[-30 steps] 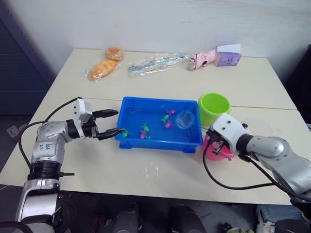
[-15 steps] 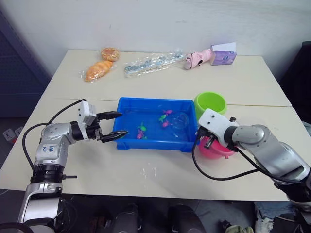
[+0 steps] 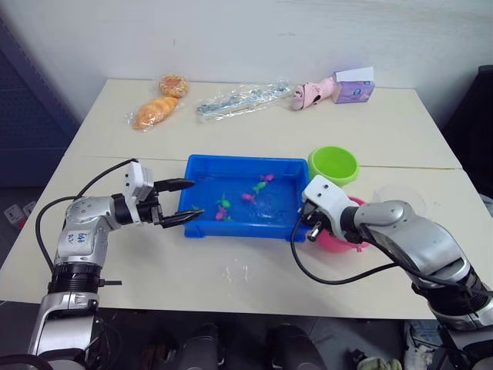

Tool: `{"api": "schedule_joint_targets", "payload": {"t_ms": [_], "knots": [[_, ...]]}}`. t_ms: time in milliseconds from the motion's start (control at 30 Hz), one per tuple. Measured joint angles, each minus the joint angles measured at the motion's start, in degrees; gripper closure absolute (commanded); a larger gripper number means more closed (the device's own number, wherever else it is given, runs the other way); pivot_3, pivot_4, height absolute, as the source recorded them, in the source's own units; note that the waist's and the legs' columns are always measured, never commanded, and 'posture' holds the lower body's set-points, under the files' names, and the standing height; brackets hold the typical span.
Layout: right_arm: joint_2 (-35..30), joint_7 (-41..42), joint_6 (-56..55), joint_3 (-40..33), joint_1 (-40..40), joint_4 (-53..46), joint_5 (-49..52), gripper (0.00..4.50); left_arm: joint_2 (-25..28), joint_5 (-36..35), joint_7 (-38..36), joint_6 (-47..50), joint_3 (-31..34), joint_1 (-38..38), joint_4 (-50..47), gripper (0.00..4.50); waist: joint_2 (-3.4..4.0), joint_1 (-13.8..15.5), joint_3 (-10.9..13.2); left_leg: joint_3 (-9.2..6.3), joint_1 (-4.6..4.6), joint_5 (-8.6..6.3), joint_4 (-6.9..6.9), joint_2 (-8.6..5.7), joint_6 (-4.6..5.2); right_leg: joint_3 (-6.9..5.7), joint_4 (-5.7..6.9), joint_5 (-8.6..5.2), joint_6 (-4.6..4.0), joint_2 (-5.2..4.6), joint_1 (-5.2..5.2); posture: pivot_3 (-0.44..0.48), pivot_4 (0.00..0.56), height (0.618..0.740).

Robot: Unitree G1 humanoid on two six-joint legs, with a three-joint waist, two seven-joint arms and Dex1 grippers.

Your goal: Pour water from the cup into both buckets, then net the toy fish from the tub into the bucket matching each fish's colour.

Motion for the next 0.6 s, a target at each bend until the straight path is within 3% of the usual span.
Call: {"api": "schedule_joint_targets", "payload": {"t_ms": [267,600], "knots": [[3.2,-0.7,4.2,0.0,-2.5,1.9,0.7,4.5,0.1,-0.1,0.4,0.0,0.1,0.5,-0.1,0.07,0.0,-0.1,0.0,0.0,0.01,0.0,-0.01,0.0,0.0,0.01,0.0,0.0,0.0,0.0,-0.01,0.0,0.15,0.74],[13.7,-4.1,0.6,0.8,-6.3,11.3,-0.1,4.5,1.2,0.0,0.7,0.0,1.0,0.8,0.0,0.07,0.0,-0.1,0.0,0.03,-0.01,0.0,-0.03,0.0,0.0,0.01,0.03,0.0,0.0,0.0,-0.07,0.0,0.15,0.74]]}}
